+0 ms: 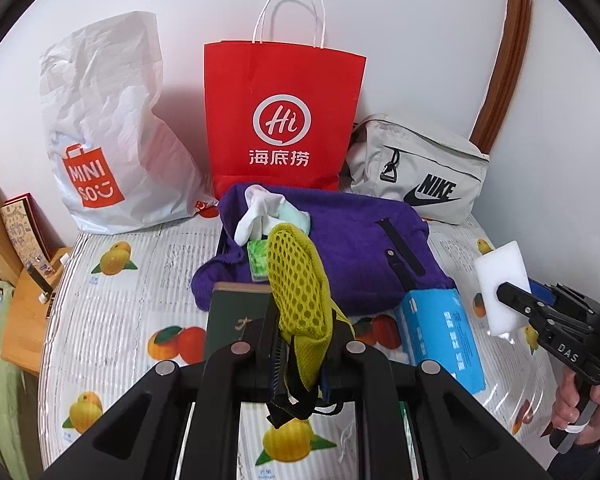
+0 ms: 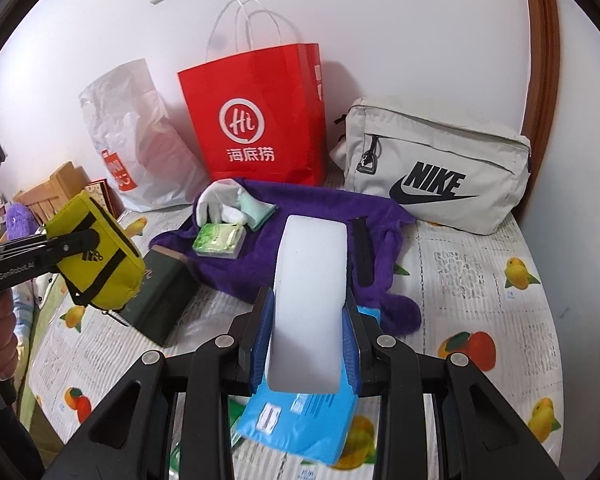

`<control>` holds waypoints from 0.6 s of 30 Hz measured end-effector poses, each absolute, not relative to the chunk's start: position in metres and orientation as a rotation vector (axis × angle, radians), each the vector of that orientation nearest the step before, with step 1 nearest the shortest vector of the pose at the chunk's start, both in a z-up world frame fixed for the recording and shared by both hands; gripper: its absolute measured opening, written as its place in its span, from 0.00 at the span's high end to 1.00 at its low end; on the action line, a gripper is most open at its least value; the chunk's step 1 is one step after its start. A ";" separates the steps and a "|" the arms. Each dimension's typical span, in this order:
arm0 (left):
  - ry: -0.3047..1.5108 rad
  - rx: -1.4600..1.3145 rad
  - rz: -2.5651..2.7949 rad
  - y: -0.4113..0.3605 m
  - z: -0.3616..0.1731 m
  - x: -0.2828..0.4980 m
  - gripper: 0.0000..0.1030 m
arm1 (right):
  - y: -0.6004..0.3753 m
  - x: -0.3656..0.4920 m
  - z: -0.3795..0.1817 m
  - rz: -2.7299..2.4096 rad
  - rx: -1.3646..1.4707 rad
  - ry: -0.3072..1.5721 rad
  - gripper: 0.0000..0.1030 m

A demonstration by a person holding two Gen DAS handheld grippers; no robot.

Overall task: Organize soft objects
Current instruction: 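Carry the pouch in the left tool and sponge in the right tool over the towel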

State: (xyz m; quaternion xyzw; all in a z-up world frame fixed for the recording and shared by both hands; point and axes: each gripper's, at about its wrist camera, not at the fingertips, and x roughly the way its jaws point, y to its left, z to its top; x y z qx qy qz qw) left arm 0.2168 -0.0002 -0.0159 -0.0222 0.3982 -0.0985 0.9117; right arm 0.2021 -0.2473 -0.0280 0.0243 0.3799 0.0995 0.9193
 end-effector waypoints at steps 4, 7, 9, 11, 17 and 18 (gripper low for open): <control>0.822 -0.050 -0.205 -0.001 -0.018 0.234 0.86 | -0.248 0.223 -0.034 0.205 0.063 0.788 0.69; 0.832 -0.053 -0.206 -0.003 -0.022 0.248 0.86 | -0.248 0.239 -0.039 0.202 0.065 0.796 0.69; 0.839 -0.054 -0.211 -0.004 -0.025 0.257 0.86 | -0.247 0.251 -0.043 0.205 0.066 0.801 0.69; 0.845 -0.054 -0.212 -0.005 -0.028 0.268 0.86 | -0.245 0.263 -0.047 0.206 0.065 0.808 0.69; 0.871 -0.056 -0.215 -0.008 -0.038 0.294 0.86 | -0.236 0.302 -0.071 0.221 0.056 0.847 0.69; 0.874 -0.055 -0.220 -0.009 -0.039 0.298 0.86 | -0.235 0.307 -0.074 0.224 0.056 0.852 0.69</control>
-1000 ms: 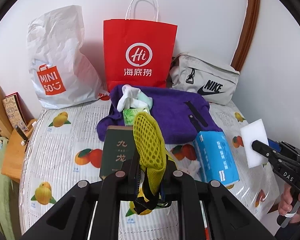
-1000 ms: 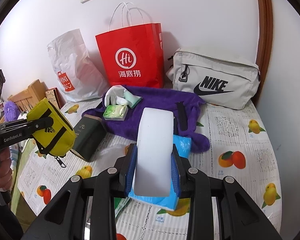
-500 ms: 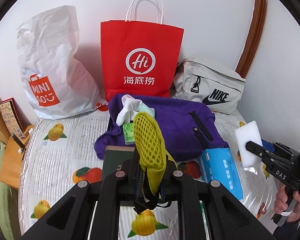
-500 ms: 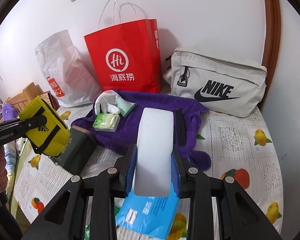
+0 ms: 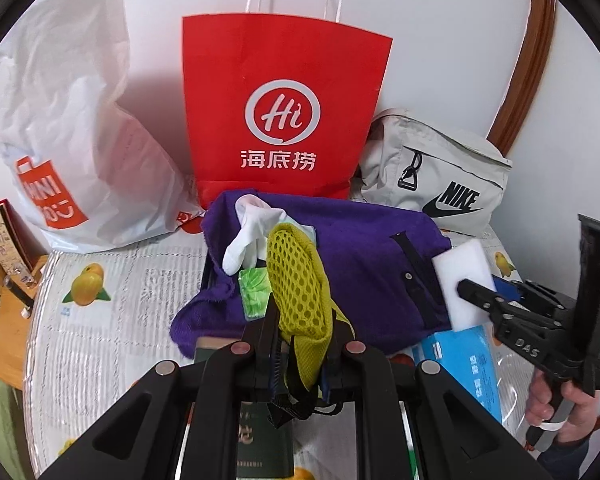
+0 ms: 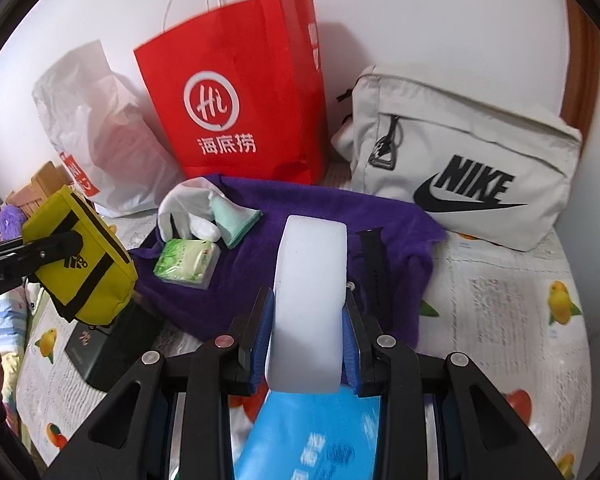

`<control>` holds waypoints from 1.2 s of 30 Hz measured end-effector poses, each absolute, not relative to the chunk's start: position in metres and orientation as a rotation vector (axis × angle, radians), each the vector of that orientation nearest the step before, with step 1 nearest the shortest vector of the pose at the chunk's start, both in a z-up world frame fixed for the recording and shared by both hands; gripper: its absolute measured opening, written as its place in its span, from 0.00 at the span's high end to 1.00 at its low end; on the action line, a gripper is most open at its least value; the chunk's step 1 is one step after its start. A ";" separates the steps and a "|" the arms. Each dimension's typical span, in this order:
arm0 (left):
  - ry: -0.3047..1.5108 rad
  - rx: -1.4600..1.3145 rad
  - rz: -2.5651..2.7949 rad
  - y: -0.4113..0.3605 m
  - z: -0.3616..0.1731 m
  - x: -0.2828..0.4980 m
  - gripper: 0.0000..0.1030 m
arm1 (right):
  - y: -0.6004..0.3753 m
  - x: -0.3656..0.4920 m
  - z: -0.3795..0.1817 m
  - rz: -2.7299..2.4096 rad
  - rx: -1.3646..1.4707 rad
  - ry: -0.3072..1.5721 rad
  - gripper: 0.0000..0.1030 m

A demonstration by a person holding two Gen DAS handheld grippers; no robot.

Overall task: Organize soft objects
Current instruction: 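Carry the pouch in the left tool and sponge in the right tool over the towel, then open the right tool dropping the sponge on the towel while the left tool releases the pouch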

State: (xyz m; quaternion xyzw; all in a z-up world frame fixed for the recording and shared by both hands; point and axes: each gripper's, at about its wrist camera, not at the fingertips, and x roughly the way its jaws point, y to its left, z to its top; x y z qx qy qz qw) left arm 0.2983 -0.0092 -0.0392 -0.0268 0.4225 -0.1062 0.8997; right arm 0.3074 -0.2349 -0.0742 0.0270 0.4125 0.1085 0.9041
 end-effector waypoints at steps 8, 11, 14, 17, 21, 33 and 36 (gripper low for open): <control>0.914 -0.070 -0.256 -0.021 -0.054 0.330 0.86 | -0.225 0.344 -0.103 0.248 0.038 0.932 0.69; 0.916 -0.065 -0.277 -0.028 -0.057 0.339 0.86 | -0.222 0.350 -0.111 0.250 0.018 0.961 0.69; 0.929 -0.059 -0.283 -0.034 -0.063 0.347 0.86 | -0.220 0.356 -0.116 0.253 -0.001 0.985 0.69; 0.937 -0.054 -0.286 -0.039 -0.070 0.356 0.86 | -0.221 0.362 -0.121 0.252 -0.003 1.004 0.69; 0.956 -0.050 -0.305 -0.049 -0.078 0.365 0.86 | -0.224 0.367 -0.127 0.252 0.012 1.036 0.69; 1.035 0.011 -0.316 -0.080 -0.114 0.391 0.86 | -0.227 0.376 -0.141 0.263 0.009 1.072 0.67; 1.047 0.024 -0.317 -0.084 -0.119 0.393 0.83 | -0.227 0.376 -0.142 0.269 0.015 1.079 0.64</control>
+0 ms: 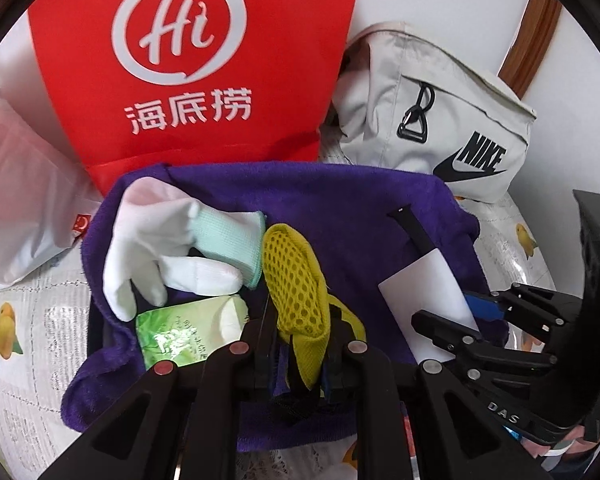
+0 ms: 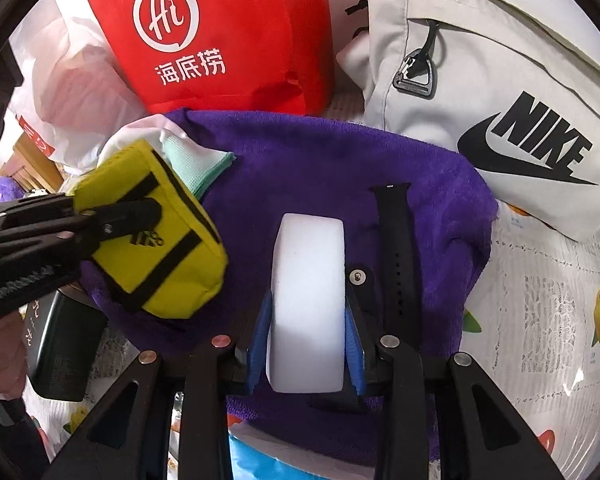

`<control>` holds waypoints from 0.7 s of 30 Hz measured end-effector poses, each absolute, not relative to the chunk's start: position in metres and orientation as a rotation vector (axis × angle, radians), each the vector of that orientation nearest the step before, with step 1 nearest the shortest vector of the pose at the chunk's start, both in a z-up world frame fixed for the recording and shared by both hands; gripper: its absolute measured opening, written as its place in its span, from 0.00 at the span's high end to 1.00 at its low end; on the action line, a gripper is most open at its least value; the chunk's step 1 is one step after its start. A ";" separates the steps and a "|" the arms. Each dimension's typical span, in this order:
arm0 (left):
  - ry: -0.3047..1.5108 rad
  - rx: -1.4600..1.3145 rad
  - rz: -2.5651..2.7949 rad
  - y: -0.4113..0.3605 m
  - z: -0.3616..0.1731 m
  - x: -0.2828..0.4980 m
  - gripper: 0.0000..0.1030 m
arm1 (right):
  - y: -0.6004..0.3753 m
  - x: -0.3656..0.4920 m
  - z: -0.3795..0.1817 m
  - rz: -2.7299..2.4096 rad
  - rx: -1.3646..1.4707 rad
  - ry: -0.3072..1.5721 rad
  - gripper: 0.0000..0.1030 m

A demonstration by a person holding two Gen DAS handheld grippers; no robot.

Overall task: Organize soft objects
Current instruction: 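Open the right tool dropping the sponge on the towel while the left tool releases the pouch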

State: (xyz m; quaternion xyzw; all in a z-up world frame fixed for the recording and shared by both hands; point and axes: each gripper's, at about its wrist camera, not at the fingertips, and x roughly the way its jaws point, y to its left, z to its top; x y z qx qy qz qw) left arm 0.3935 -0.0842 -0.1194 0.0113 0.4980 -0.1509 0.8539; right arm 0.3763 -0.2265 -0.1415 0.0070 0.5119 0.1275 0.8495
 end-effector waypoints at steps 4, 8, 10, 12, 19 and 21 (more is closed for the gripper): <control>1.040 0.057 -0.302 -0.090 -0.121 0.394 0.81 | -0.225 0.375 -0.141 0.274 -0.008 1.076 0.54; 1.038 0.062 -0.298 -0.091 -0.123 0.396 0.81 | -0.227 0.372 -0.139 0.287 -0.007 1.066 0.52; 1.039 0.070 -0.291 -0.092 -0.122 0.398 0.78 | -0.228 0.369 -0.135 0.279 -0.009 1.051 0.50; 1.042 0.070 -0.294 -0.091 -0.122 0.397 0.75 | -0.229 0.366 -0.130 0.276 -0.011 1.036 0.48; 1.037 0.089 -0.271 -0.086 -0.111 0.390 0.42 | -0.228 0.353 -0.112 0.281 -0.026 0.989 0.47; 1.030 0.092 -0.252 -0.083 -0.106 0.387 0.40 | -0.229 0.349 -0.108 0.273 -0.022 0.975 0.47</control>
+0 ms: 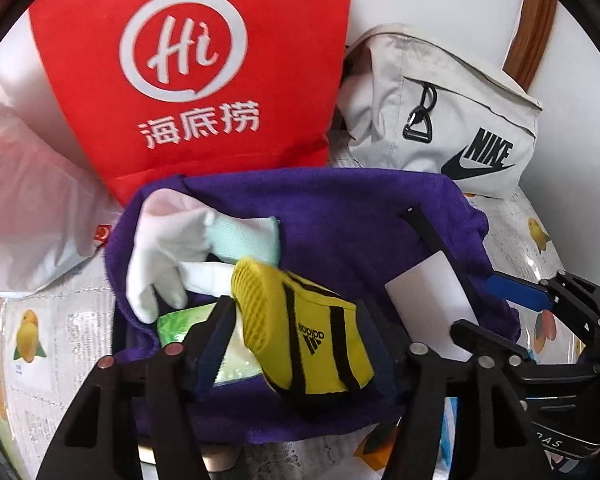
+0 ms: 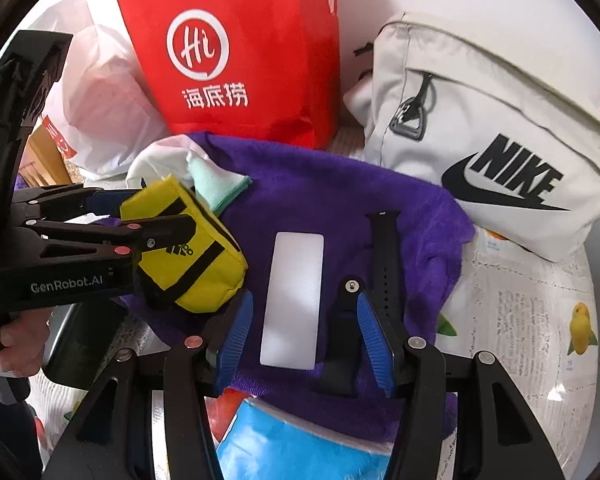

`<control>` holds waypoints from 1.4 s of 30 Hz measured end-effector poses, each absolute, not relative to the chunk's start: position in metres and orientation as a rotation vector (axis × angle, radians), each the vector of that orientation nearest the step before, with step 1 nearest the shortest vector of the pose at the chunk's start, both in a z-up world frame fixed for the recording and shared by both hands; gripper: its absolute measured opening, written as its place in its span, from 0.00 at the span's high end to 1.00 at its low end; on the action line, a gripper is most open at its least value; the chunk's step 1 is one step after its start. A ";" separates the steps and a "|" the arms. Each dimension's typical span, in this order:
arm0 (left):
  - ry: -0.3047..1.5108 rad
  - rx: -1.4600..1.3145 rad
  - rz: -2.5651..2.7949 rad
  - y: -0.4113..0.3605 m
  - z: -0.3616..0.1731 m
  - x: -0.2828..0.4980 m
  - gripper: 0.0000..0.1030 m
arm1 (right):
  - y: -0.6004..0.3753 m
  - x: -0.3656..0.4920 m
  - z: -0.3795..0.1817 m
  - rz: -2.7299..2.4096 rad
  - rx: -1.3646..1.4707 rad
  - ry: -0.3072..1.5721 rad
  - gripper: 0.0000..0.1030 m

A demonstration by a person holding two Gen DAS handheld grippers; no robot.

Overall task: Organize soft objects
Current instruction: 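Open the right tool dropping the sponge on the towel while the left tool releases the pouch, then move the right tool to the green wrapper packet and close on it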

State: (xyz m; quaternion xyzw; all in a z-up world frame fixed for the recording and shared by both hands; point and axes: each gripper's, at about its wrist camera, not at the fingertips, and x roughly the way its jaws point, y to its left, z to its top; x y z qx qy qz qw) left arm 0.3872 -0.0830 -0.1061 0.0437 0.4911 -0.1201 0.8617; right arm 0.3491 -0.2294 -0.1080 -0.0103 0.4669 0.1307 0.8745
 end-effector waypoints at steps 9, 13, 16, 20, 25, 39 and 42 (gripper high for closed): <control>1.006 0.075 -0.195 -0.063 -0.081 0.364 0.39 | -0.238 0.318 -0.088 0.263 0.010 0.952 0.47; 0.992 0.090 -0.184 -0.059 -0.069 0.344 0.39 | -0.239 0.297 -0.076 0.260 0.025 0.929 0.47; 0.983 0.089 -0.187 -0.058 -0.061 0.325 0.39 | -0.240 0.278 -0.067 0.263 0.036 0.908 0.47; 0.979 0.102 -0.195 -0.059 -0.056 0.295 0.39 | -0.241 0.252 -0.060 0.265 0.060 0.897 0.47; 0.976 0.105 -0.206 -0.059 -0.052 0.257 0.39 | -0.243 0.218 -0.054 0.266 0.076 0.886 0.47; 0.948 0.062 -0.162 -0.034 -0.045 0.178 0.36 | -0.225 0.124 -0.062 0.306 0.059 0.891 0.46; 0.960 0.040 -0.149 -0.025 -0.053 0.167 0.36 | -0.216 0.104 -0.076 0.320 0.052 0.910 0.39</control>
